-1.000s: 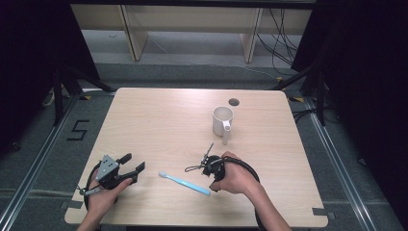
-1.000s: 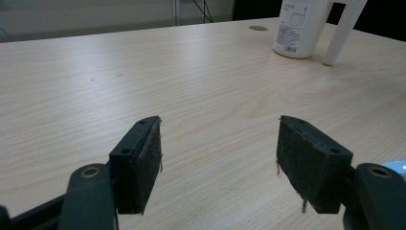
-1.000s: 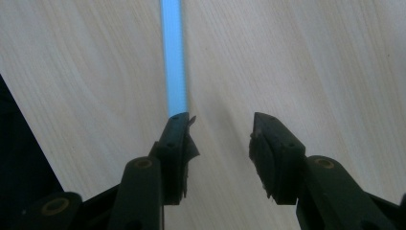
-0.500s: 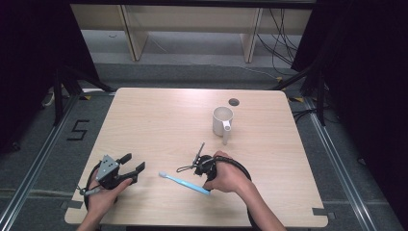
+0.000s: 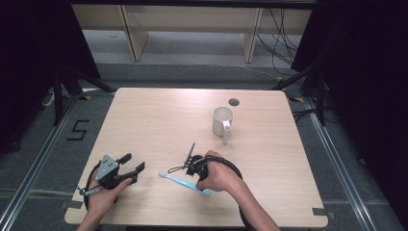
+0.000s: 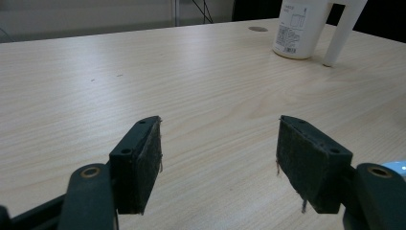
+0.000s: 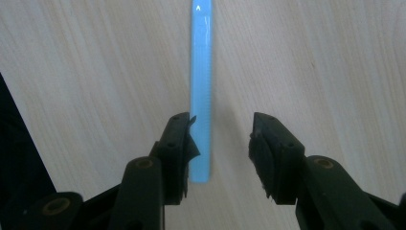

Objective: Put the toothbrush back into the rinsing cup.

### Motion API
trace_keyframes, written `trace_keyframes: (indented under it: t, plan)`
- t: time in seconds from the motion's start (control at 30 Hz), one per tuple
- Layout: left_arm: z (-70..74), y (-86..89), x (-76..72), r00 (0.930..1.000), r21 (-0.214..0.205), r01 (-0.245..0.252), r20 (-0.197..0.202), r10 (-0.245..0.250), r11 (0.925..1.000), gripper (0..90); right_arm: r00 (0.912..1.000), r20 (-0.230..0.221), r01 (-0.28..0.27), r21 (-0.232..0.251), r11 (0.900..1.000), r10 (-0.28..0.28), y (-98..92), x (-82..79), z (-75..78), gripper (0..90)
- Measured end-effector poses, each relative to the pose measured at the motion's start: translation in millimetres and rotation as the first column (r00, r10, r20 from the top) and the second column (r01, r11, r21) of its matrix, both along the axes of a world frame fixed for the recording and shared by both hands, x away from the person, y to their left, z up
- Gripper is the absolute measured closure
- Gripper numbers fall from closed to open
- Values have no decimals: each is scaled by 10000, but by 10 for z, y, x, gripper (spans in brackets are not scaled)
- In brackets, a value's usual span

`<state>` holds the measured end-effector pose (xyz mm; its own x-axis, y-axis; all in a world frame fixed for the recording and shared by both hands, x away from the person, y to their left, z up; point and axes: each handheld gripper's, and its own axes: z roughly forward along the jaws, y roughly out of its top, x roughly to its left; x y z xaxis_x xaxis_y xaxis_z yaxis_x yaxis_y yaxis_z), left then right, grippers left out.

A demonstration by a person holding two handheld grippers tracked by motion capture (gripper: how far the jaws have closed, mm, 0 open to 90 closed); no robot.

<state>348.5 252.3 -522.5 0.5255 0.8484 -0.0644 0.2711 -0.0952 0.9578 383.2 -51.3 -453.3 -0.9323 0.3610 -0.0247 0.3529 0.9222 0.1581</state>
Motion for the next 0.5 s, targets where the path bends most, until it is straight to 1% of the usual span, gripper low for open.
trace_keyframes:
  t: [0.03, 0.07, 0.1, 0.13, 0.17, 0.2, 0.23, 0.27, 0.33, 0.37, 0.4, 0.47, 0.5]
  plan:
    - [0, -1, -1, 10000, 15, 2, 1, -2, 10000, 320, 9999, -64, 144, 4, 9999, -143, 21, -5, -13, 593]
    - [1, -1, -2, 10000, 36, 7, 2, -7, 10000, 320, 10000, -33, -27, -73, 10000, 27, 27, 7, -18, 594]
    - [0, -4, -2, 10000, 25, 6, 5, -6, 10000, 321, 9999, -81, 61, -70, 10000, -62, 37, 4, -27, 596]
    - [0, -4, -1, 10000, 25, 3, 4, -3, 10000, 320, 10000, -28, -45, -123, 9999, 45, 48, 7, -31, 598]
    - [0, -3, -2, 10000, 28, -1, -2, 1, 10000, 320, 9999, -111, 73, -105, 9999, -74, 57, 1, -37, 601]
    - [0, -3, -2, 10000, 27, 0, 1, 0, 10000, 321, 9999, -107, -86, -147, 9999, 85, 66, 6, -43, 604]
    - [1, -2, -2, 10000, 31, 6, 0, -6, 10000, 321, 9998, -178, -87, -86, 9999, 86, 72, 6, -54, 607]
    - [1, -1, -1, 10000, 33, 13, 1, -13, 10000, 321, 9998, -164, -129, -165, 9998, 126, 84, 7, -58, 611]
    - [0, 0, 0, 10000, 14, 1, -1, -1, 10000, 321, 9997, -238, -62, -151, 9999, 58, 99, 9, -74, 614]
    - [0, 0, 0, 10000, 4, 0, -3, 0, 10000, 321, 9996, -212, -203, -150, 9997, 199, 103, 20, -82, 616]
    - [0, 0, 0, 10000, -10, -2, -6, 2, 10000, 320, 9996, -264, -47, -202, 9998, 42, 112, 18, -86, 616]
    - [0, 0, 0, 10000, -4, -5, -2, 5, 10000, 321, 9995, -280, -155, -234, 9996, 149, 126, 29, -97, 618]
    - [0, 0, 0, 10000, -6, 0, -2, 0, 10000, 321, 9995, -312, -56, -206, 9998, 50, 133, 25, -104, 619]
